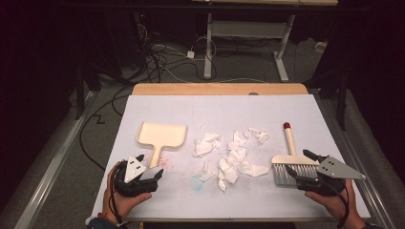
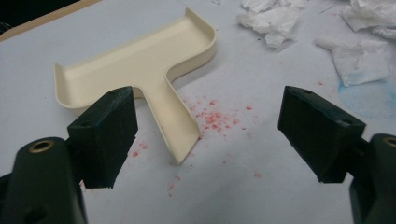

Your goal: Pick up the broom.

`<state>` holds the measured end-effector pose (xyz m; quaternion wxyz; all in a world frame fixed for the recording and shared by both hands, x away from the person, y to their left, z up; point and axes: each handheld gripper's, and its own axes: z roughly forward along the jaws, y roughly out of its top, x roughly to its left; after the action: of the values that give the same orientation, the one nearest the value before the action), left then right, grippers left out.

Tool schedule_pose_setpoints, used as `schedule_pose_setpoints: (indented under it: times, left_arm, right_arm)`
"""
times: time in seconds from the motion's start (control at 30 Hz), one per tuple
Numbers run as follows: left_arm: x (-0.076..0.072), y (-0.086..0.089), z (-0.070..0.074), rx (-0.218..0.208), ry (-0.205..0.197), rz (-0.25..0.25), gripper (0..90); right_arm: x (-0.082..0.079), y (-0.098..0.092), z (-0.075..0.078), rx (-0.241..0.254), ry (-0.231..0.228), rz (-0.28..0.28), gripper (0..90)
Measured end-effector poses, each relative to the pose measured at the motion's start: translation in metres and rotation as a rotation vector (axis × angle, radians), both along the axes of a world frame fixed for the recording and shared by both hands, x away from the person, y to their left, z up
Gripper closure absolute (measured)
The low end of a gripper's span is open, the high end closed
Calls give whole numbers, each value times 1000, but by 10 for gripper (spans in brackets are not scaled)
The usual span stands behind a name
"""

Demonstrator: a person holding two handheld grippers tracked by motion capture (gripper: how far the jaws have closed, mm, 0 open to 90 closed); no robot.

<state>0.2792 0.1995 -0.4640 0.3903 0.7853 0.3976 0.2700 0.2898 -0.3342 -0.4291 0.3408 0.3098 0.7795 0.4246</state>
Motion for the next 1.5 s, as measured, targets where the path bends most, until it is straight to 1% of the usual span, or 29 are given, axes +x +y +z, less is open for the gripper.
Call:
schedule_pose_setpoints:
  times: [0.07,0.1,0.2,0.23,0.3,0.33,0.4,0.47,0.53,0.57,0.6,0.63,0.67,0.7,0.73,0.77,0.8,0.83,0.87,0.93,0.97,1.03,1.1,1.13,1.23,1.3,1.4,1.5]
  left_arm:
    - [1,1,0,-1,0,4,189]
    - [3,1,-1,-10,8,6,189]
    - [3,2,-2,-2,9,9,190]
    - [1,4,-2,-2,10,12,189]
    - [-2,5,-3,3,9,20,190]
    - [-2,6,-3,1,8,22,189]
    - [-2,7,-2,-3,7,31,190]
    - [-2,7,-3,-8,12,30,189]
    - [-2,7,-4,4,12,32,189]
    - [-2,7,-4,3,15,31,189]
    - [-2,7,-4,3,15,31,189]
    - [-2,6,-4,4,19,30,189]
    - [-3,6,-5,13,20,28,190]
    - [-3,6,-5,15,21,28,190]
    - [-3,6,-5,15,21,27,189]
    - [-2,6,-5,16,19,26,189]
    - [-2,6,-5,16,19,26,189]
    - [-2,6,-5,18,18,27,190]
    - [-2,6,-5,15,20,26,189]
    - [-2,6,-6,20,20,25,190]
    - [-2,6,-6,18,21,23,189]
    - [-1,5,-6,22,22,23,189]
    - [-1,5,-6,25,24,20,189]
    - [-1,5,-6,27,24,20,190]
    - [-1,5,-7,28,26,18,190]
    - [-2,5,-7,30,27,15,189]
    - [-2,5,-7,30,26,17,190]
    - [-1,5,-7,35,28,22,189]
  right_arm:
    - [1,-2,0,-5,14,0,240]
    - [1,-3,1,-3,21,-2,241]
    - [3,-6,4,-7,27,-10,240]
    - [4,-6,5,-1,32,-11,241]
    - [9,-6,6,-17,44,-36,239]
    - [11,-7,7,-19,45,-43,241]
    - [18,-8,8,-34,46,-74,253]
    - [24,-11,10,-24,57,-96,257]
    - [33,-13,11,-36,74,-136,262]
    - [38,-15,13,-26,85,-142,264]
    - [43,-17,14,-20,103,-163,272]
    - [49,-18,15,-24,116,-191,276]
    - [54,-20,16,-25,125,-200,276]
    - [59,-21,17,-11,149,-206,277]
    - [65,-22,17,-14,170,-220,277]
    - [71,-22,16,-26,192,-237,278]
    - [77,-23,16,-28,208,-244,279]
    - [84,-23,15,-28,217,-252,283]
    - [90,-24,14,-39,230,-268,284]
    - [103,-23,11,-43,277,-277,285]
    - [108,-23,9,-48,291,-292,286]
    - [120,-20,4,-72,335,-298,290]
    - [129,-18,-2,-91,355,-316,307]
    - [133,-16,-5,-103,372,-315,308]
    - [142,-13,-12,-113,412,-316,310]
    - [146,-13,-15,-105,435,-318,309]
    - [147,-12,-18,-108,455,-322,308]
    - [147,-12,-20,-102,461,-327,305]
